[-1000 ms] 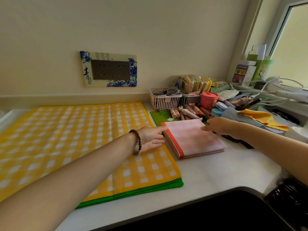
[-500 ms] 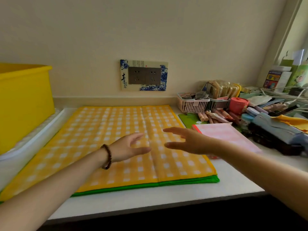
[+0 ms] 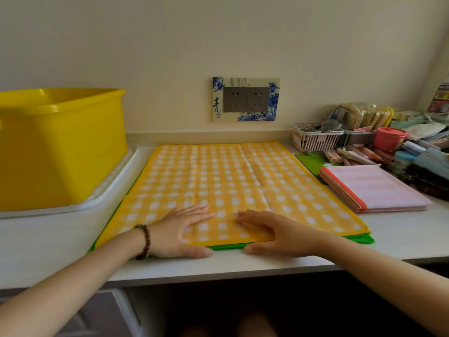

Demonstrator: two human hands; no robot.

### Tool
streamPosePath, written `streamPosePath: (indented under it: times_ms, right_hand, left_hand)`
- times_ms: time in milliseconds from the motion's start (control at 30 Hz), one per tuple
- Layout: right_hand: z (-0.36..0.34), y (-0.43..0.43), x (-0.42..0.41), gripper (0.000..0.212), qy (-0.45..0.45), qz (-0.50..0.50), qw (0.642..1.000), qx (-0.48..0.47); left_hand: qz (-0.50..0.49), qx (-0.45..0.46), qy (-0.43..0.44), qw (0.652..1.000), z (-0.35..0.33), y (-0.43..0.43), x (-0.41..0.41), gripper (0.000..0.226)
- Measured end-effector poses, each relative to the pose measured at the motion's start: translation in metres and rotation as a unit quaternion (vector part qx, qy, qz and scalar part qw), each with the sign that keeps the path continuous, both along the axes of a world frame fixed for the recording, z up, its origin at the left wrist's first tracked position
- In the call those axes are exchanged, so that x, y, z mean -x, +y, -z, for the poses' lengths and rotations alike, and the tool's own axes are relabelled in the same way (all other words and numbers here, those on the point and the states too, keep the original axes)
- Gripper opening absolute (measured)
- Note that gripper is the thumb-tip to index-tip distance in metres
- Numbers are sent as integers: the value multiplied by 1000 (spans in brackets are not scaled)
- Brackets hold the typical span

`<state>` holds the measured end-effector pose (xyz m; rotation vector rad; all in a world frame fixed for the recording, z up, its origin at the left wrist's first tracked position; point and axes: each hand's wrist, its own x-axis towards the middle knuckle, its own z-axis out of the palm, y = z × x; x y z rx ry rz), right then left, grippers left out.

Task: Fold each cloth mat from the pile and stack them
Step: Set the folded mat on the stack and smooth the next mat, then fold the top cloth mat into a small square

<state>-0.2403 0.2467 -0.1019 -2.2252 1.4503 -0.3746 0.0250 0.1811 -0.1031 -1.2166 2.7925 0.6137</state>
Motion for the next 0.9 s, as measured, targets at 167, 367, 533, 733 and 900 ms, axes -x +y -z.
streamPosePath:
  times_ms: [167, 367, 533, 733, 900]
  right_hand:
    - [0, 4, 3, 55, -21, 15, 999, -21]
    - [-4, 1, 3, 43, -68, 32, 996, -53]
    - [-18, -1, 5, 31, -90, 55, 991, -88]
    - [-34, -2, 17, 15, -40, 72, 993, -87]
    - [-48, -7, 29, 13, 19, 59, 996, -62]
  left_hand:
    - [5, -2, 16, 1000, 4, 3, 0, 98]
    - [-9, -53, 111, 992, 0, 3, -4, 71]
    - [-44, -50, 150, 986, -9, 6, -5, 49]
    - [-45, -90, 123, 987, -22, 1, -5, 33]
    - [-26, -77, 88, 993, -34, -13, -10, 48]
